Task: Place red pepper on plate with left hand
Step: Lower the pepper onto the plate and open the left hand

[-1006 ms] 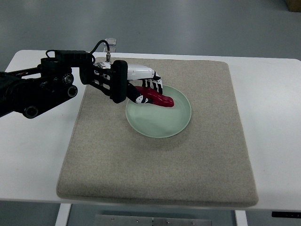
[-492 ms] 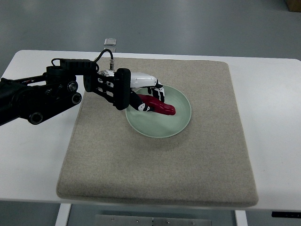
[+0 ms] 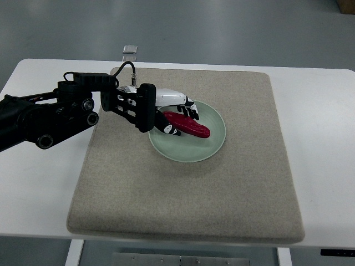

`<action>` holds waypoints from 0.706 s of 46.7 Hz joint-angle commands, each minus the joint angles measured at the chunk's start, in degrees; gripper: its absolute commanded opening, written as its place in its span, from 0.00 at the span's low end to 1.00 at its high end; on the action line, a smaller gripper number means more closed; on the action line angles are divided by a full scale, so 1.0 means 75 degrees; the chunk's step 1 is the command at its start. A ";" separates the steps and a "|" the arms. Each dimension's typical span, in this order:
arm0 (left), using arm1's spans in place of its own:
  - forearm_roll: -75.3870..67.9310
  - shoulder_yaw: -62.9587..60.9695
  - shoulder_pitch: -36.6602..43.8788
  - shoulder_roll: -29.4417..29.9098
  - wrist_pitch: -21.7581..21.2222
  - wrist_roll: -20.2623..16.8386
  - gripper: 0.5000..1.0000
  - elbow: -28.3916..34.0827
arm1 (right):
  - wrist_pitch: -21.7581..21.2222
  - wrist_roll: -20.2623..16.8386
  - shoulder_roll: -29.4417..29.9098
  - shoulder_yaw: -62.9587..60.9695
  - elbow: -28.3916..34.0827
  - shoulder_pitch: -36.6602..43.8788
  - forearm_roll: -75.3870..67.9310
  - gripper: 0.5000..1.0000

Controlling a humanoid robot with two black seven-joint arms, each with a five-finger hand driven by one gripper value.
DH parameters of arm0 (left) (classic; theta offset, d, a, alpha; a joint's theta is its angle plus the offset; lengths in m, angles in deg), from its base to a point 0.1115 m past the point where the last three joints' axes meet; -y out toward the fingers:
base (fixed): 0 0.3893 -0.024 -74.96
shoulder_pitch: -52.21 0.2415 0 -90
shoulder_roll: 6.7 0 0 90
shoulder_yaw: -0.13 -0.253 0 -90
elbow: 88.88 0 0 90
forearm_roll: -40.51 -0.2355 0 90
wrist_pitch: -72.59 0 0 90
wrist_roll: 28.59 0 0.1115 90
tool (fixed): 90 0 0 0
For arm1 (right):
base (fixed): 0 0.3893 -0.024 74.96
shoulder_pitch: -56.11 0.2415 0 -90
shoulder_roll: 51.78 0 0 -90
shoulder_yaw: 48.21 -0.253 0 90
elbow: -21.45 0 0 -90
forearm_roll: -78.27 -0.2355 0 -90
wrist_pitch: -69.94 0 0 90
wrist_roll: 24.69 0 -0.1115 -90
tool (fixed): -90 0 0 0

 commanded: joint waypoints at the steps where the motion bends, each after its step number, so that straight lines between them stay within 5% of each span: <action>1: 0.0001 0.0000 -0.0004 0.0000 0.0000 -0.0001 0.47 0.0020 | 0.0000 -0.0001 0.0000 0.0000 0.0002 0.0000 -0.0003 0.86; 17: 0.0059 0.0117 -0.0063 -0.0070 -0.0152 0.0011 0.47 0.0981 | 0.0000 -0.0001 0.0000 0.0000 -0.0009 0.0000 -0.0003 0.86; 33: 0.0071 0.0117 -0.0051 -0.0070 -0.1008 0.0011 0.70 0.2094 | 0.0000 -0.0001 0.0000 0.0000 0.0002 0.0000 -0.0003 0.86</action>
